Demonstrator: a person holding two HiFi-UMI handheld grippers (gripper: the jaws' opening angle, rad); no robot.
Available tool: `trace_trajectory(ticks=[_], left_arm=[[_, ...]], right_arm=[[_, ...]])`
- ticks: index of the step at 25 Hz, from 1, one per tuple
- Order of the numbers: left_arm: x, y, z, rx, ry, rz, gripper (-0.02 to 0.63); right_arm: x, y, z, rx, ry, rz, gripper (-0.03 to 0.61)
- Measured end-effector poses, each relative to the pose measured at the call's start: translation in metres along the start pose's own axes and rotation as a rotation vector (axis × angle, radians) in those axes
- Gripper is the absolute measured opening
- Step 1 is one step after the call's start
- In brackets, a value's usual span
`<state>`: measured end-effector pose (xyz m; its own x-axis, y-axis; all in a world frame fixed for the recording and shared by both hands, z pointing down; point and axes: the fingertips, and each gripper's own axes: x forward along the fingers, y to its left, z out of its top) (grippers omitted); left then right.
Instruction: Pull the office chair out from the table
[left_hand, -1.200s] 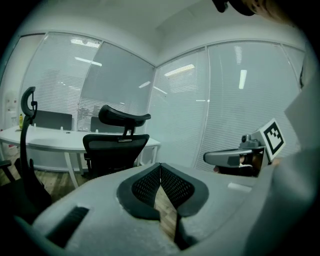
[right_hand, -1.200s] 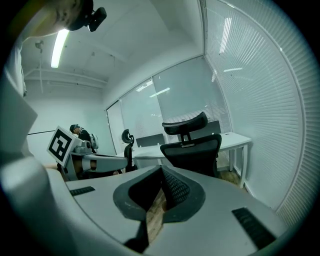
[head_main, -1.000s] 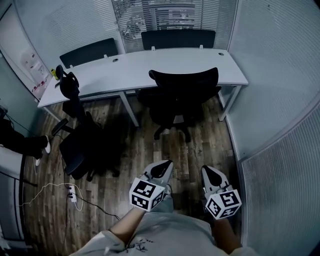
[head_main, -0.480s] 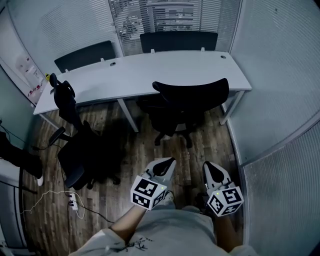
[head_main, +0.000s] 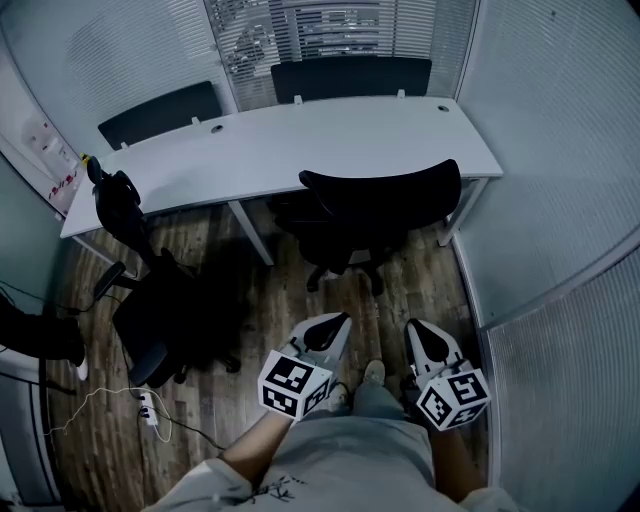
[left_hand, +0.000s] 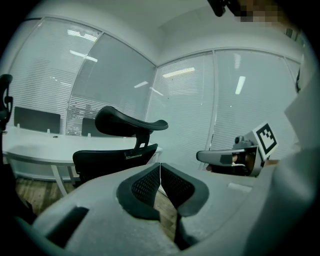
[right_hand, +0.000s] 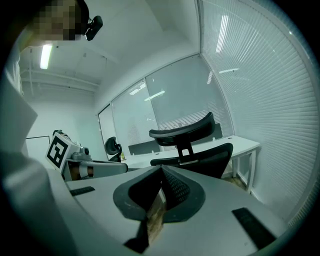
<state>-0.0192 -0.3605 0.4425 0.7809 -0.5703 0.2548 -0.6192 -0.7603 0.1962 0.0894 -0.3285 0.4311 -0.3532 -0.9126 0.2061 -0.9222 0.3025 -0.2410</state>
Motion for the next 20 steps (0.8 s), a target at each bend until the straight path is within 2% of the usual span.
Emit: trace_trajectory(ticks=[6, 11, 20], left_arm=[[0.014, 0.015, 0.018, -0.019, -0.021, 0.015, 0.014], [0.030, 0.028, 0.028, -0.117, -0.041, 0.002, 0.014], [0.055, 0.047, 0.056, -0.181, -0.098, 0.036, 0.046]], right_arm=[[0.022, -0.020, 0.022, 0.031, -0.018, 0.003, 0.007], [0.037, -0.034, 0.034, 0.029, -0.006, 0.027, 0.008], [0.061, -0.067, 0.061, 0.077, -0.022, 0.062, 0.011]])
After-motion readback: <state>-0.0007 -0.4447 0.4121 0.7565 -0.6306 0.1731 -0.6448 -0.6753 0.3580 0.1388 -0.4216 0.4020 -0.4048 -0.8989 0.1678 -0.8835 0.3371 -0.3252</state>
